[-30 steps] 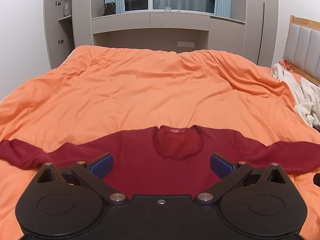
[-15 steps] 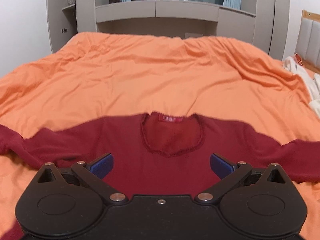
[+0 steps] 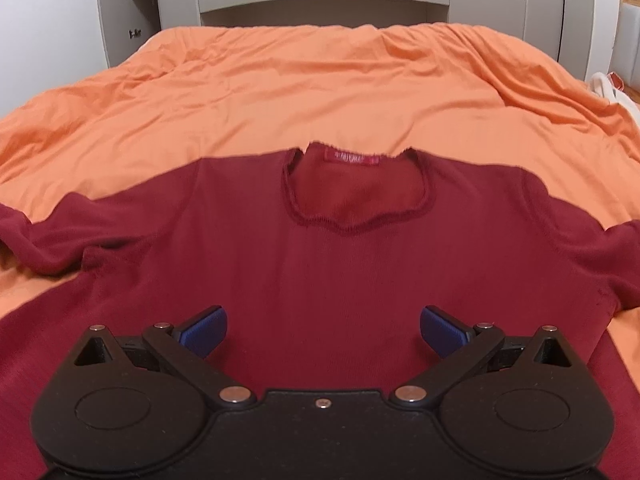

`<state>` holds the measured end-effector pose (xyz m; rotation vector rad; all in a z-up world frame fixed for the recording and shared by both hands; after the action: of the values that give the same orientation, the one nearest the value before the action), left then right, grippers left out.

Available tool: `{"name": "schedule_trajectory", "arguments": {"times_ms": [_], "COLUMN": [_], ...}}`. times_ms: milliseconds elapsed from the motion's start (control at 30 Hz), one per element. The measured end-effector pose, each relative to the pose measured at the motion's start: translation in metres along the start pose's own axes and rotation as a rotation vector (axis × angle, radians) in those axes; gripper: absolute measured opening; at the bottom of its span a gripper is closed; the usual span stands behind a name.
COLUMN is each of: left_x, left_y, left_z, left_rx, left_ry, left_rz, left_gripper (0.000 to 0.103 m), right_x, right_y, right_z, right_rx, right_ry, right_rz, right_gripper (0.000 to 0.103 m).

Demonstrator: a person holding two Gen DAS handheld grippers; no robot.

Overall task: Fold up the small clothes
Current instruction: 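Move both tools over the dark red sweater toward its sleeves, then grasp the sweater's sleeve cuff with the right tool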

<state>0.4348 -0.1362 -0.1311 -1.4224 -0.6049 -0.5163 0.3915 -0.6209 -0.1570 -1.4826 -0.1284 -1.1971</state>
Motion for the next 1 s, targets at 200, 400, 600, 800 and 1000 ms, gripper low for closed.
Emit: {"name": "schedule_trajectory", "arguments": {"times_ms": [200, 400, 600, 800, 1000], "left_x": [-0.002, 0.013, 0.048, 0.077, 0.092], "left_y": [0.004, -0.008, -0.031, -0.052, -0.067], "left_z": [0.001, 0.003, 0.028, 0.061, 0.095], "left_rx": [-0.002, -0.029, -0.035, 0.017, -0.002], "left_ry": [-0.002, -0.007, -0.022, 0.008, -0.016], "left_rz": [0.016, -0.001, -0.040, -0.076, -0.091], "left_gripper": [0.103, 0.103, 0.103, 0.103, 0.103], "right_x": [0.010, 0.013, 0.022, 0.044, 0.053], "right_y": [0.017, 0.024, 0.016, -0.034, -0.093], "right_z": [-0.017, -0.020, -0.007, 0.050, 0.164], "right_rx": [0.044, -0.016, -0.022, 0.024, 0.153], "right_ry": [0.136, 0.185, 0.124, -0.037, -0.285], "right_rz": [-0.012, -0.035, -0.081, -0.214, -0.329], "right_gripper": [0.092, 0.045, 0.009, 0.008, 0.008]}}
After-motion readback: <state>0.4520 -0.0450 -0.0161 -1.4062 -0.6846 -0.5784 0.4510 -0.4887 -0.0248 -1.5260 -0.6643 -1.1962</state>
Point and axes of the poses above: each gripper's, at about its wrist camera, not at the fingertips, and y roughly the way its jaws point, z to its left, x to its top, the point moved 9 cm from there along y, roughly the way its jaws point, and after that the axes turned 5 degrees about z, right-handed, at the moved point
